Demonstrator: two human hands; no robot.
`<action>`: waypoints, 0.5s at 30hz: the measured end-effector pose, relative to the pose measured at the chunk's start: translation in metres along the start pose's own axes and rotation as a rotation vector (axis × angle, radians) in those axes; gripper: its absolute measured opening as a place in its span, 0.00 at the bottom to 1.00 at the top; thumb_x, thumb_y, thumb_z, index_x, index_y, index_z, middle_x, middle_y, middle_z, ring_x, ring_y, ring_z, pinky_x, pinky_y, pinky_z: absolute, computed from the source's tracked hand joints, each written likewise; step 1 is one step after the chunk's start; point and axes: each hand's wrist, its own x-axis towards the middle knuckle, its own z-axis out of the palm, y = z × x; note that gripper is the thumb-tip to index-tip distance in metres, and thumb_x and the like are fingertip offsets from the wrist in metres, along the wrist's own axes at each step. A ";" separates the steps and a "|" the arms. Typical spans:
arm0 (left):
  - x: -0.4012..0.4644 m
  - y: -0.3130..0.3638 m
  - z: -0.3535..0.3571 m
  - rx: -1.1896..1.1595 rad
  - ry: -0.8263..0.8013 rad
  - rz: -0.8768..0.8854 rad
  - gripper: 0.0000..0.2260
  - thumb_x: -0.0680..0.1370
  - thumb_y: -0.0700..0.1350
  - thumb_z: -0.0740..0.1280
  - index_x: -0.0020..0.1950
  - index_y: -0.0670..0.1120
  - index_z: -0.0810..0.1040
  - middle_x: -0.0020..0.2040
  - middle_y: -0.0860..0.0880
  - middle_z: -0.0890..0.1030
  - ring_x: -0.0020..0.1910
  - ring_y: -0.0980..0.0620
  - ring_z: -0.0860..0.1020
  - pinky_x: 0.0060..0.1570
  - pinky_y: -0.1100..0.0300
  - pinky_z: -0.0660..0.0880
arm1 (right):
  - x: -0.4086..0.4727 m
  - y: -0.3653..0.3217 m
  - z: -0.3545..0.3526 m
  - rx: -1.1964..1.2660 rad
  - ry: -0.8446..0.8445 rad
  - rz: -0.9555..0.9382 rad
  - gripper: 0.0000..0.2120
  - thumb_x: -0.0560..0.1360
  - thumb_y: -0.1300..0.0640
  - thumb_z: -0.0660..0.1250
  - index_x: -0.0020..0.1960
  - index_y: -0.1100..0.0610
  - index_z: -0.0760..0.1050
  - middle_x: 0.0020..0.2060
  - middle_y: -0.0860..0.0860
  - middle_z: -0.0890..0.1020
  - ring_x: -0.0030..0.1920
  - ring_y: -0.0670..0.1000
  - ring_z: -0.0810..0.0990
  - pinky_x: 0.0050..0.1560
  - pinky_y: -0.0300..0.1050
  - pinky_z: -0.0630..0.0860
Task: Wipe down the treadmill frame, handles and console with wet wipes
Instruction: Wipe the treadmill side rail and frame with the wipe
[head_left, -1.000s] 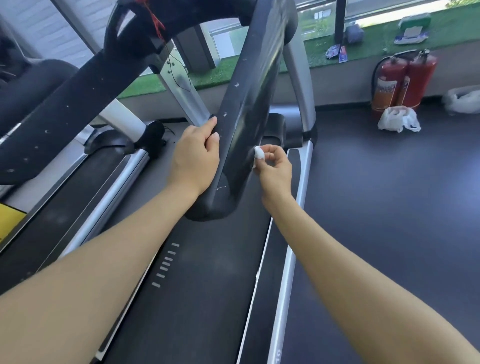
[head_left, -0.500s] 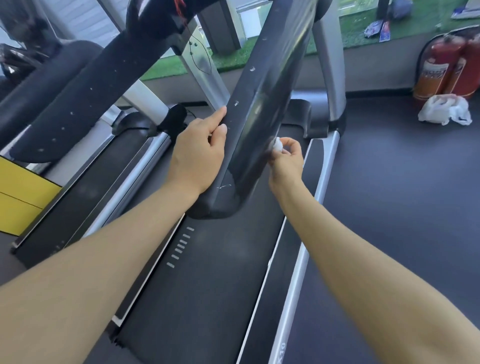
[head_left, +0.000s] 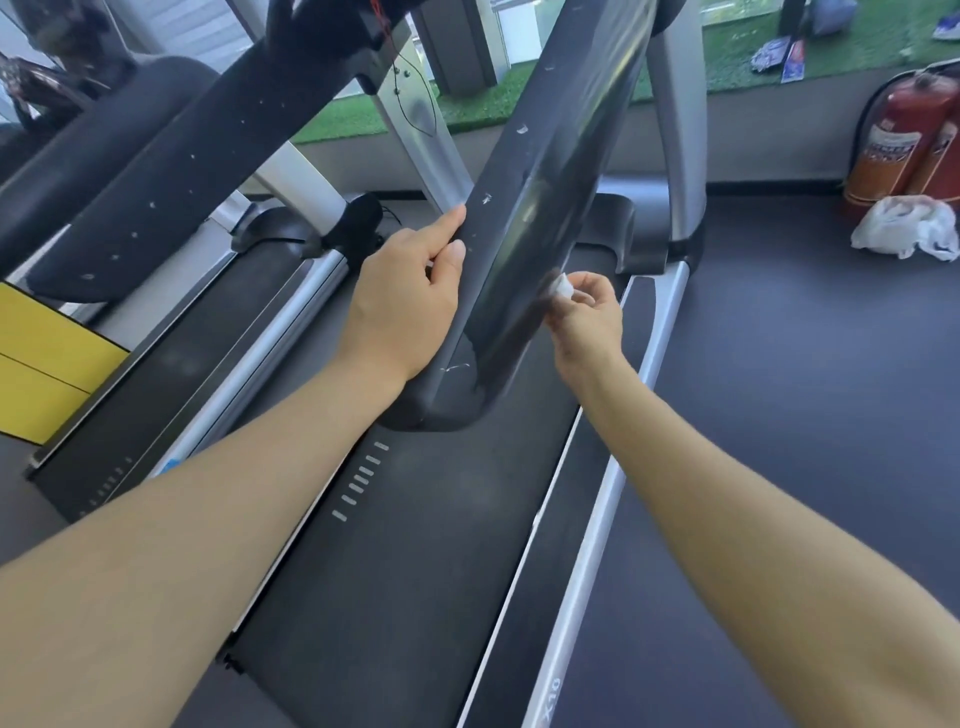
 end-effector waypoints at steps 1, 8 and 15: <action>0.000 0.000 0.000 0.002 -0.001 0.003 0.17 0.82 0.46 0.57 0.71 0.53 0.69 0.52 0.45 0.78 0.47 0.54 0.70 0.46 0.70 0.62 | 0.001 -0.002 0.000 -0.010 -0.002 0.003 0.13 0.75 0.72 0.61 0.39 0.56 0.66 0.31 0.51 0.73 0.30 0.47 0.70 0.29 0.35 0.70; 0.001 -0.001 0.000 -0.027 0.001 -0.004 0.17 0.82 0.46 0.57 0.71 0.53 0.69 0.53 0.46 0.78 0.50 0.52 0.73 0.49 0.69 0.64 | -0.093 0.022 -0.023 0.097 -0.273 0.242 0.17 0.75 0.78 0.54 0.40 0.57 0.67 0.33 0.53 0.74 0.32 0.48 0.72 0.33 0.36 0.72; -0.001 0.001 0.000 -0.007 0.002 -0.001 0.17 0.82 0.46 0.56 0.72 0.53 0.69 0.53 0.45 0.78 0.47 0.54 0.71 0.46 0.70 0.62 | -0.068 0.005 -0.020 -0.029 -0.206 0.179 0.17 0.74 0.78 0.55 0.39 0.58 0.67 0.33 0.55 0.72 0.31 0.50 0.72 0.32 0.37 0.71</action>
